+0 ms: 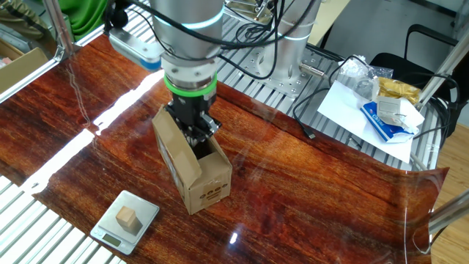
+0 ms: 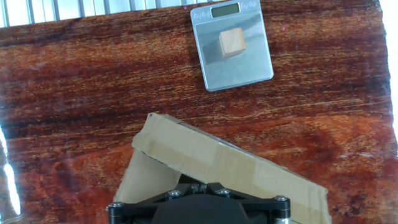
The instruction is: Open a box
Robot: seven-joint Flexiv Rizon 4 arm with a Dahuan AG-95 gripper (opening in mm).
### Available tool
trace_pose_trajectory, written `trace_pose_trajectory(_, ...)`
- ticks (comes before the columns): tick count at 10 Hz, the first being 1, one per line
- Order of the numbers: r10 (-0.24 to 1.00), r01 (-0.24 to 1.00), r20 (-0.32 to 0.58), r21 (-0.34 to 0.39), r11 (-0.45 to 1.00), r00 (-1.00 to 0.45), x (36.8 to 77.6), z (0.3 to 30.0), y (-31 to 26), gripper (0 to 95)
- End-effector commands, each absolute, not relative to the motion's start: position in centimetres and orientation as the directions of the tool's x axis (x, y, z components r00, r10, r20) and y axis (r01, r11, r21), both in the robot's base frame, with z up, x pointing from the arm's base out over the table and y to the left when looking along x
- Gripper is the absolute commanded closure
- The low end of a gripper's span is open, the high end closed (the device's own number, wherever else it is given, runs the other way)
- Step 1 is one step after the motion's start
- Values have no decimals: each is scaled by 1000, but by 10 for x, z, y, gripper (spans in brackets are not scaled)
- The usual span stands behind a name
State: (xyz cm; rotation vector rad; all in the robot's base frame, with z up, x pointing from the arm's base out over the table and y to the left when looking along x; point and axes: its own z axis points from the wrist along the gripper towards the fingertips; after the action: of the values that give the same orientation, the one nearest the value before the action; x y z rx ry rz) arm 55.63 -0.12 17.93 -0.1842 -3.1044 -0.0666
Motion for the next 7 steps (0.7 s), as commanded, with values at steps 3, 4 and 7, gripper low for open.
trace_pose_trajectory(3, 119, 121, 52, 43, 992, -992, 553, 192, -7, 950)
trace_pose_trajectory(4, 119, 121, 53, 44, 992, -991, 553, 194, -8, 950)
trace_pose_trajectory(7, 100, 102, 51, 40, 994, -994, 560, 198, -14, 950)
